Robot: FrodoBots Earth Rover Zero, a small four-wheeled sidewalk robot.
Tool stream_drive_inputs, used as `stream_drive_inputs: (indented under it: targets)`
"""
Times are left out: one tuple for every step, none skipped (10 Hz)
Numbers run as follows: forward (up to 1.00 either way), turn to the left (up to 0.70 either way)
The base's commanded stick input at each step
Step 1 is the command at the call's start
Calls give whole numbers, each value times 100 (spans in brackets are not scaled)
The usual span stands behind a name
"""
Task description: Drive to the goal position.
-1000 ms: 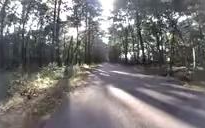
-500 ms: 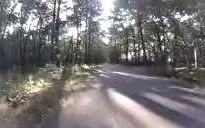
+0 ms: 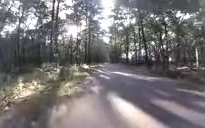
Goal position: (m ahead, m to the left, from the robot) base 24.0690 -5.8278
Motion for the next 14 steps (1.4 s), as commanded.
stream_drive_inputs:
  targets:
    - [70, -1]
    - [70, -1]
    - [70, -1]
    - [70, -1]
    - [70, -1]
    - [70, -1]
    - [70, -1]
    - [70, -1]
    - [70, -1]
    - [70, -1]
    - [70, -1]
    - [70, -1]
    - [70, -1]
    - [70, -1]
